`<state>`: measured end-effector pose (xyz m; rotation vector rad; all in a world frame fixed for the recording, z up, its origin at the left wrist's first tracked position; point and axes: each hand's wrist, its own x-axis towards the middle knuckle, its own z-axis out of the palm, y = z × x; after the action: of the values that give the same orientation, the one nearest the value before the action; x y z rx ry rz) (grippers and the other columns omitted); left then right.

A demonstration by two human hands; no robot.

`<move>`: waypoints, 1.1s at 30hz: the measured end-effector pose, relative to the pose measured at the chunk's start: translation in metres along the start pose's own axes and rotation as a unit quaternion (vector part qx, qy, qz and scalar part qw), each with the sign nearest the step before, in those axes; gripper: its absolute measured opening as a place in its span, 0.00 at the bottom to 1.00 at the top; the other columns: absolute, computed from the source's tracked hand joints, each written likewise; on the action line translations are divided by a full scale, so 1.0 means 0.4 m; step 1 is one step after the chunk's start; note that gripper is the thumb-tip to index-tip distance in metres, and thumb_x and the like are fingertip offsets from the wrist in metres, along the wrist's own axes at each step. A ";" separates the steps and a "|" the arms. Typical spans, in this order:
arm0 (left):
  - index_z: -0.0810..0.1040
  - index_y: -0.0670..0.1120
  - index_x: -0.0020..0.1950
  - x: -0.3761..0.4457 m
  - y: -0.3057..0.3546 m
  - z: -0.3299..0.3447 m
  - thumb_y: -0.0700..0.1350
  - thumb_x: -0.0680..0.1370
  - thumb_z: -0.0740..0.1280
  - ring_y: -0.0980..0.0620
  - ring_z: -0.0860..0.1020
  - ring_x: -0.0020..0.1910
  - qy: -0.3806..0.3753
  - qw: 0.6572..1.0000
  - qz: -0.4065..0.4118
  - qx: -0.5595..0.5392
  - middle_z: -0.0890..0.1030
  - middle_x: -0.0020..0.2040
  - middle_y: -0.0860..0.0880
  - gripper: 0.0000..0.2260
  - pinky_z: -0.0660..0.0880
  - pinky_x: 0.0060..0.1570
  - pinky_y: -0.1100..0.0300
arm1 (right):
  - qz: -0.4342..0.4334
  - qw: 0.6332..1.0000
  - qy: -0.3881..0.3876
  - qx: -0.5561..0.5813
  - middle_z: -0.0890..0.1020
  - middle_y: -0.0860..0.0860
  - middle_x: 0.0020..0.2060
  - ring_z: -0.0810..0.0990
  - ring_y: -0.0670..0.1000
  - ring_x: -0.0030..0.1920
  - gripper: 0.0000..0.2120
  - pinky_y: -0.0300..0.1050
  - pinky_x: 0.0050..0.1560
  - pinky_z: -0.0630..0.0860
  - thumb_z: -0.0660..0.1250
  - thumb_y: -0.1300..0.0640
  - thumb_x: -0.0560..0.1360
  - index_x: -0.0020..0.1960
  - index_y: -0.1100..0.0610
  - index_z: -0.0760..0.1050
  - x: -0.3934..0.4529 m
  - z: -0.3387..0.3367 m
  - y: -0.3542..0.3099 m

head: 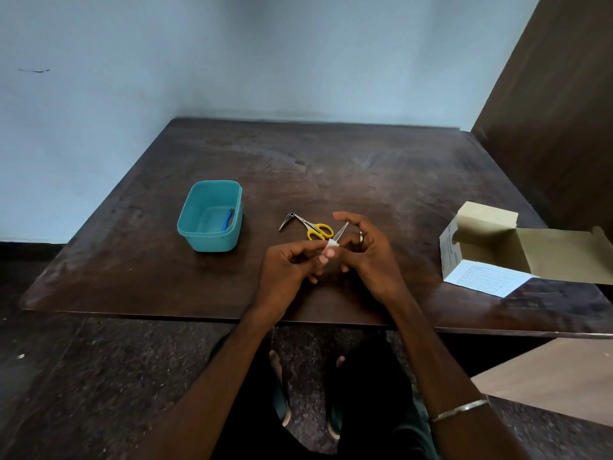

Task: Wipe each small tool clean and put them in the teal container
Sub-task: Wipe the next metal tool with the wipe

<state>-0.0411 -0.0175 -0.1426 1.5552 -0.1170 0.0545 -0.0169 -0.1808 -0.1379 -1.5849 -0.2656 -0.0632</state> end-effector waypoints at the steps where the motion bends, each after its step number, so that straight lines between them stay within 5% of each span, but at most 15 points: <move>1: 0.84 0.42 0.56 0.000 -0.001 -0.001 0.37 0.75 0.72 0.51 0.79 0.35 0.004 1.000 0.000 -0.002 0.85 0.42 0.41 0.10 0.77 0.33 0.58 | 0.000 1.000 -0.003 0.003 0.79 0.55 0.30 0.74 0.53 0.28 0.27 0.43 0.30 0.73 0.75 0.69 0.70 0.66 0.54 0.74 0.000 0.000 -0.001; 10: 0.84 0.40 0.54 0.007 -0.013 -0.012 0.34 0.78 0.66 0.51 0.79 0.35 0.001 0.999 -0.015 -0.033 0.83 0.37 0.45 0.08 0.77 0.34 0.59 | -0.004 1.000 -0.012 0.007 0.83 0.53 0.34 0.76 0.52 0.29 0.30 0.42 0.31 0.73 0.74 0.70 0.71 0.68 0.48 0.73 0.000 0.005 -0.003; 16: 0.83 0.40 0.57 0.005 0.002 -0.012 0.34 0.73 0.73 0.52 0.80 0.37 -0.027 0.998 -0.024 -0.051 0.85 0.41 0.43 0.13 0.78 0.34 0.60 | -0.011 1.000 -0.002 0.013 0.82 0.62 0.37 0.74 0.56 0.31 0.27 0.44 0.31 0.74 0.74 0.68 0.72 0.68 0.55 0.73 -0.006 0.003 -0.007; 27: 0.83 0.40 0.51 0.008 -0.005 -0.006 0.40 0.80 0.66 0.51 0.79 0.33 0.007 0.998 -0.029 -0.061 0.81 0.36 0.44 0.07 0.78 0.31 0.60 | -0.015 1.000 -0.014 -0.003 0.84 0.51 0.37 0.75 0.51 0.31 0.28 0.43 0.32 0.74 0.74 0.66 0.72 0.69 0.51 0.72 -0.008 0.006 -0.010; 33: 0.84 0.41 0.52 0.007 -0.002 -0.009 0.40 0.78 0.68 0.50 0.78 0.35 -0.006 0.998 -0.024 -0.051 0.82 0.39 0.44 0.06 0.78 0.33 0.58 | -0.022 1.000 -0.012 0.006 0.84 0.54 0.37 0.75 0.53 0.32 0.28 0.43 0.31 0.74 0.74 0.67 0.72 0.69 0.54 0.72 -0.013 0.010 -0.015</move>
<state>-0.0380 -0.0142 -0.1432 1.4550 -0.0897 0.0020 -0.0236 -0.1775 -0.1333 -1.5686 -0.3189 -0.0755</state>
